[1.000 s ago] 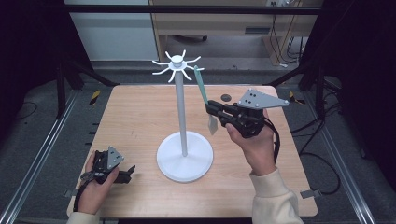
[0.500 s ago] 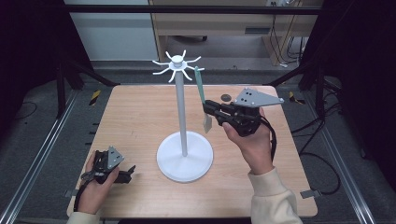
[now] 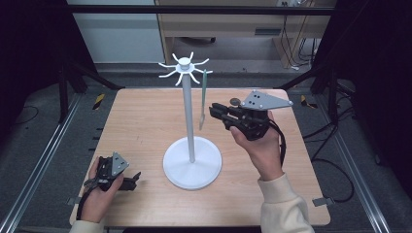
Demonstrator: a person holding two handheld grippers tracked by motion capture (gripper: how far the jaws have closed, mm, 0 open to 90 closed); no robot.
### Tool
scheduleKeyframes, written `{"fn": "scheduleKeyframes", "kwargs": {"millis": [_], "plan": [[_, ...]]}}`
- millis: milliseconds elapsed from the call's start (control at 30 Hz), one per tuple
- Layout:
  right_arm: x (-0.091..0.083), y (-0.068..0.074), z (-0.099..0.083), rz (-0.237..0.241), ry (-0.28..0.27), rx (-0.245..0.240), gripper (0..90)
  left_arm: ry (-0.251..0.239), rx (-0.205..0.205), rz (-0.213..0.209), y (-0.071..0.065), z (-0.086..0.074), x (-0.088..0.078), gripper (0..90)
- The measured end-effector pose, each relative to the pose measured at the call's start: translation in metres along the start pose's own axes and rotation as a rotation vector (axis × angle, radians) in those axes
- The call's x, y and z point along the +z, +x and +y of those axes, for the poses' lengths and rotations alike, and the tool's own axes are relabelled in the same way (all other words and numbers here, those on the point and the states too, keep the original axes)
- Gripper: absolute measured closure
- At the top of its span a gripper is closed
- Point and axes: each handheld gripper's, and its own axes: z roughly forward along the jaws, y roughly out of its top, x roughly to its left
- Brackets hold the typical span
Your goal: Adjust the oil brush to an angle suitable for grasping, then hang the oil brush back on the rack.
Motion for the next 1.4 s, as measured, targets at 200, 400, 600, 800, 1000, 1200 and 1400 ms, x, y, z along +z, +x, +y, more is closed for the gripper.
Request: {"fn": "scheduleKeyframes", "kwargs": {"millis": [200, 400, 600, 800, 1000, 1200, 1400], "plan": [[-0.004, -0.002, -0.006, -0.106, 0.051, -0.05, 66.6, 0.002, 0.007, -0.003, -0.001, 0.001, 0.0, 3.3], [-0.002, -0.016, -0.025, -0.339, 0.193, -0.072, 35.3, 0.003, 0.006, -0.006, -0.001, 0.001, 0.0, 3.3], [-0.004, -0.032, -0.04, -0.484, 0.233, -0.086, 16.0, 0.005, 0.009, -0.006, -0.002, 0.001, 0.001, 3.3], [-0.009, -0.042, -0.048, -0.537, 0.237, -0.073, 11.6, 0.005, 0.009, -0.002, -0.001, 0.001, 0.001, 3.2], [-0.016, -0.045, -0.049, -0.556, 0.23, -0.06, 10.0, 0.003, 0.008, -0.003, -0.001, 0.001, 0.0, 3.1], [-0.022, -0.051, -0.051, -0.565, 0.235, -0.019, 9.3, 0.002, 0.007, -0.002, -0.001, 0.0, 0.0, 3.1], [-0.029, -0.055, -0.051, -0.578, 0.243, 0.017, 8.9, 0.001, 0.007, -0.002, -0.001, 0.001, 0.0, 3.1]]}}
